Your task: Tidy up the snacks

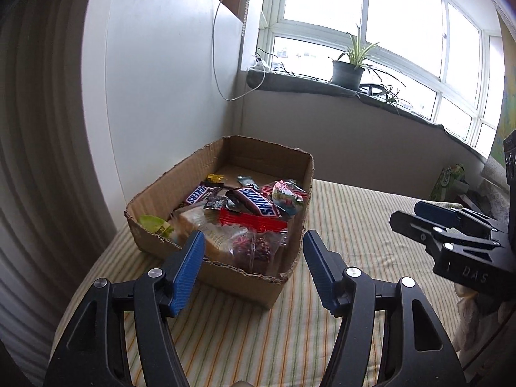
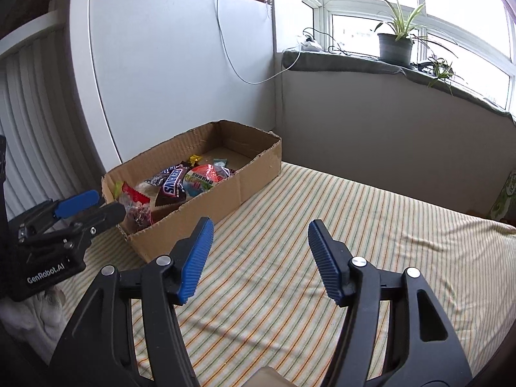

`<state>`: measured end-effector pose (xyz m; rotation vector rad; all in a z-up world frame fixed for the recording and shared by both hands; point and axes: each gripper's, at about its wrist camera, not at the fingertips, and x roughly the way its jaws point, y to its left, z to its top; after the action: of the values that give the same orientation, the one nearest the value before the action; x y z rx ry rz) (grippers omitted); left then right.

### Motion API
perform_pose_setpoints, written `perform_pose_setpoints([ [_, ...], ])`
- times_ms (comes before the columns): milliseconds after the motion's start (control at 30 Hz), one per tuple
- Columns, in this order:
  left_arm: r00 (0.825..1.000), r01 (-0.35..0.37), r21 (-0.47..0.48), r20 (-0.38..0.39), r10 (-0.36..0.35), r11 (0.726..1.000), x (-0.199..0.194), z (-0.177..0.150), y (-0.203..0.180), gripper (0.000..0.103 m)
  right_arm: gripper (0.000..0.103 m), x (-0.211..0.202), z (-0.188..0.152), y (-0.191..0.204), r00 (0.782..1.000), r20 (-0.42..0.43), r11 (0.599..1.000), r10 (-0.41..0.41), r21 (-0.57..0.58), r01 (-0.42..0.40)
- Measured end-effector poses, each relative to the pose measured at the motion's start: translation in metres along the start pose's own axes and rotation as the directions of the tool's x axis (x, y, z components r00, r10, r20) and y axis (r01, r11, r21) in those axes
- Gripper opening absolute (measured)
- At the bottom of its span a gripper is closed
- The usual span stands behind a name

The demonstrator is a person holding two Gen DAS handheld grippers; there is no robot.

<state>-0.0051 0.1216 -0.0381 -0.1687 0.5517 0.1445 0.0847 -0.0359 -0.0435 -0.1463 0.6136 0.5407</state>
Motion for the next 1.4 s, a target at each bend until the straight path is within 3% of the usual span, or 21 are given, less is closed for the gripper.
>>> perform_pose_setpoints([
  [700,1.000,-0.026,0.019,-0.015,0.026,0.999,0.0023,0.0002,-0.0029,0.063,0.064,-0.0040,-0.0045,-0.0039,1.000,0.012,0.999,0.028,0.028,-0.028],
  [1400,1.000,-0.025,0.035,-0.015,0.026,0.999,0.0039,-0.0004,-0.0030,0.063,0.064,-0.0018,-0.0071,0.0032,1.000,0.001,1.000,0.005,-0.002,-0.005],
])
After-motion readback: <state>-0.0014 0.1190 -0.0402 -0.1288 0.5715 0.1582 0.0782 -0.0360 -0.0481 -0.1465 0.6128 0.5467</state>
